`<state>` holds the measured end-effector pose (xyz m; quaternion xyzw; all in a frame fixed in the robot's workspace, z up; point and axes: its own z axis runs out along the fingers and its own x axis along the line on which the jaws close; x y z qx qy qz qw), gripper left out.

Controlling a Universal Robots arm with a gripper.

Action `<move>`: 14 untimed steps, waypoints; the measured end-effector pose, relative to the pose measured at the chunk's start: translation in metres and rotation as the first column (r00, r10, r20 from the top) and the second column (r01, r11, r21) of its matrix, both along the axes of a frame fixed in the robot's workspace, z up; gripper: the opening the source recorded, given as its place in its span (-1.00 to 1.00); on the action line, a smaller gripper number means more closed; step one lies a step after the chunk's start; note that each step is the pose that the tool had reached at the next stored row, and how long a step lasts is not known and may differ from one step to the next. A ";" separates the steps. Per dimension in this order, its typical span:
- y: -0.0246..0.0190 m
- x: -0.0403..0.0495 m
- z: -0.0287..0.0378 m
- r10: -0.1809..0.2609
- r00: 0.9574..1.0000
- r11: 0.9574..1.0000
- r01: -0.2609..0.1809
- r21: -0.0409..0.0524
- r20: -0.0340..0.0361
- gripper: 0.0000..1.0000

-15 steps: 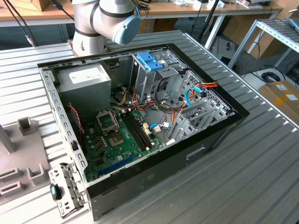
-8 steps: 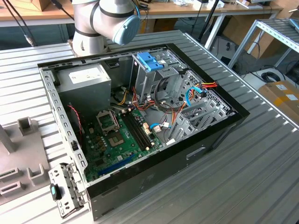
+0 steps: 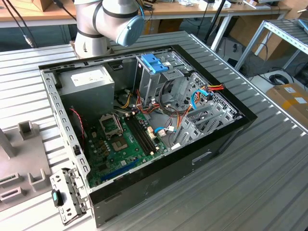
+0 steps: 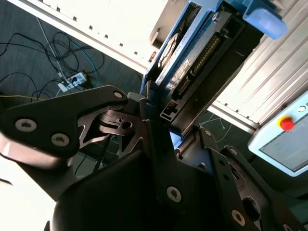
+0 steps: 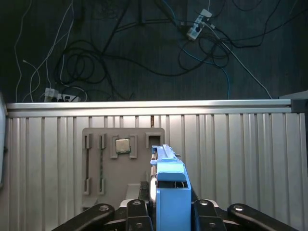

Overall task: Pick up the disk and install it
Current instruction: 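Pick up the disk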

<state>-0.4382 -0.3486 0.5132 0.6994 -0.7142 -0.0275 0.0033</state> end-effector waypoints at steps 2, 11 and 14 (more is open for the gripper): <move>0.0000 0.0000 0.0023 0.000 1.000 1.000 0.000 0.000 0.000 -0.26; 0.0000 0.0000 0.0099 0.000 1.000 1.000 0.000 0.000 0.000 -0.26; 0.0000 0.0000 0.0129 0.000 1.000 1.000 0.000 0.000 0.000 -0.26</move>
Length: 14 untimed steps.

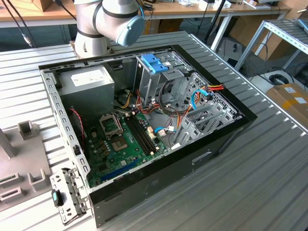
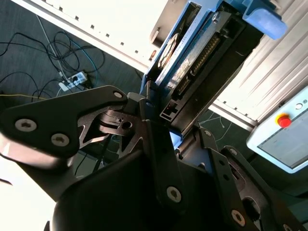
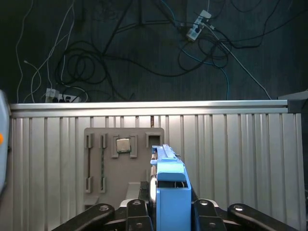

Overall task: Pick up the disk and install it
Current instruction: 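Pick up the disk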

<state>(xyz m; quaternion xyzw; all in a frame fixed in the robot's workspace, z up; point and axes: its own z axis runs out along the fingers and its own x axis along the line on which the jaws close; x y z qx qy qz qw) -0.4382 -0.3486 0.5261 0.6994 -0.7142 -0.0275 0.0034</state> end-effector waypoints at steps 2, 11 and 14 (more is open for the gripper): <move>0.0000 0.0000 0.0018 0.000 1.000 1.000 0.000 0.000 0.000 -0.26; 0.0000 0.0000 0.0109 0.000 1.000 1.000 0.000 0.000 0.000 -0.26; 0.0000 0.0000 0.0131 0.000 1.000 1.000 0.000 0.000 0.000 -0.26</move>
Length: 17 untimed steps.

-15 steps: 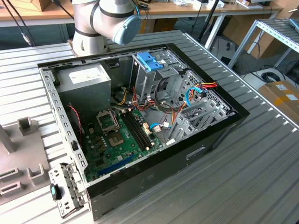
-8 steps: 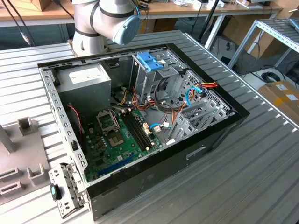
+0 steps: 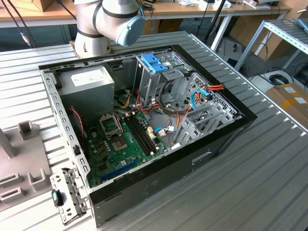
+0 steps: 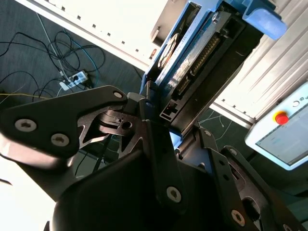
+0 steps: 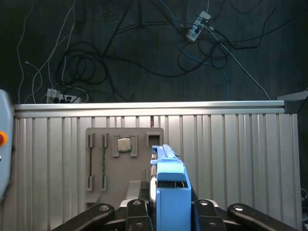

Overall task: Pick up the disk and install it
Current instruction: 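Pick up the disk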

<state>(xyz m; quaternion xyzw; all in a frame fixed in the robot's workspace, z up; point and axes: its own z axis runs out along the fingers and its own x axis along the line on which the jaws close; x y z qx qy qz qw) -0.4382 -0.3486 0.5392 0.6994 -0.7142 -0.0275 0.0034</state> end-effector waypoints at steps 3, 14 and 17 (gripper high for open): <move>0.0000 0.0000 0.0000 0.000 1.000 1.000 0.000 0.000 0.000 -0.26; -0.0033 0.0017 -0.0004 0.000 1.000 1.000 0.000 0.000 0.000 -0.26; -0.0037 0.0030 -0.0005 0.000 1.000 1.000 0.000 0.000 0.000 -0.26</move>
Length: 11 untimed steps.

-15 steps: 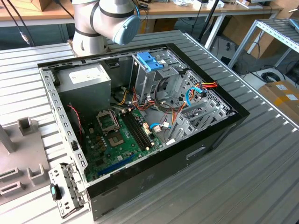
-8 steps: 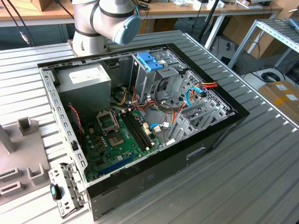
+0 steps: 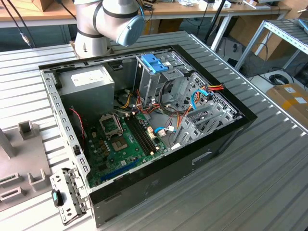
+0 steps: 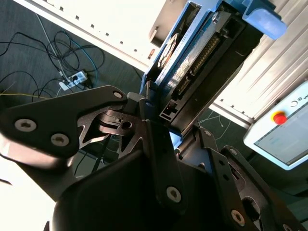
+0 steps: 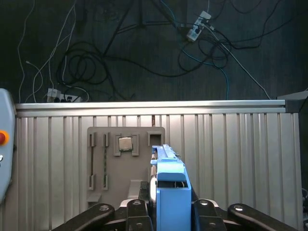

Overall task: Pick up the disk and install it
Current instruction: 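Pick up the disk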

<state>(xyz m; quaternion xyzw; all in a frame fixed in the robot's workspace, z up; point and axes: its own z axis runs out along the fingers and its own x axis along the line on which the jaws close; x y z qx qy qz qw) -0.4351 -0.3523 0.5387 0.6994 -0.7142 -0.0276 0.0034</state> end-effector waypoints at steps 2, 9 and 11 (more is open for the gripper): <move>-0.0001 0.0012 -0.0002 0.000 1.000 1.000 0.000 0.000 0.000 -0.26; -0.0001 0.0091 -0.0002 0.000 1.000 1.000 0.000 0.000 0.000 -0.26; -0.0001 0.0105 -0.0002 0.000 1.000 1.000 0.000 0.000 0.000 -0.26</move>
